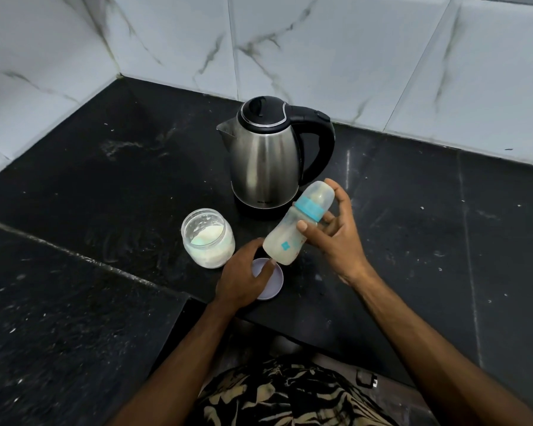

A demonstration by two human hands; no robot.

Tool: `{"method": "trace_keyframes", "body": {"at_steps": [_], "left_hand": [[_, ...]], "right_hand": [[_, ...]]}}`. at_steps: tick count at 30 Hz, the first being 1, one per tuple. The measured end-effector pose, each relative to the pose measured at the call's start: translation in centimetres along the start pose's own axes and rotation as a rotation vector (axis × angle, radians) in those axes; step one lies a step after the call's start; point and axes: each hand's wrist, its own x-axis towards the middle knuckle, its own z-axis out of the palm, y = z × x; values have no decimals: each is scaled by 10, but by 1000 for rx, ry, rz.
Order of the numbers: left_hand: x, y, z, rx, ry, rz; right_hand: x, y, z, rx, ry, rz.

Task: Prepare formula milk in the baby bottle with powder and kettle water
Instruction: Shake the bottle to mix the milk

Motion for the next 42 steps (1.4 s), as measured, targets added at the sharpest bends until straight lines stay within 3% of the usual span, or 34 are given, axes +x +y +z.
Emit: {"method": "trace_keyframes", "body": {"at_steps": [3,8,10,13,15,19,21,26,32,34,37,38,42], "left_hand": [[0,1,-1,21,12,-2],[0,-1,-1,12,6,9],[1,-1,0,19,11,11],[1,-1,-1,-31,-5,4],[0,-2,-1,-39,-4,3],[0,-2,0,22,20,13],[0,-1,-1,30,11,9],[-1,-1,1,7,29,-21],[0,-5,1,33,23,20],[0,-3,1,40,40,20],[0,2,0,-16,15,16],[0,2,-1,-25,10,15],[0,-5,1,30,28,25]], "right_hand": [[6,-2,-6,87,71,-22],[20,-9,-20,502,335,-40],[13,-3,-13,446,295,-2],[-3,10,-2,165,35,115],[-3,8,-1,85,0,105],[20,-10,-11,387,323,-15],[22,-10,-9,402,384,-36],[2,4,13,58,19,47],[21,-9,-1,450,367,-14],[13,-4,3,356,284,28],[-1,6,8,63,12,84],[-1,5,7,36,2,72],[20,-11,-6,363,336,-16]]}}
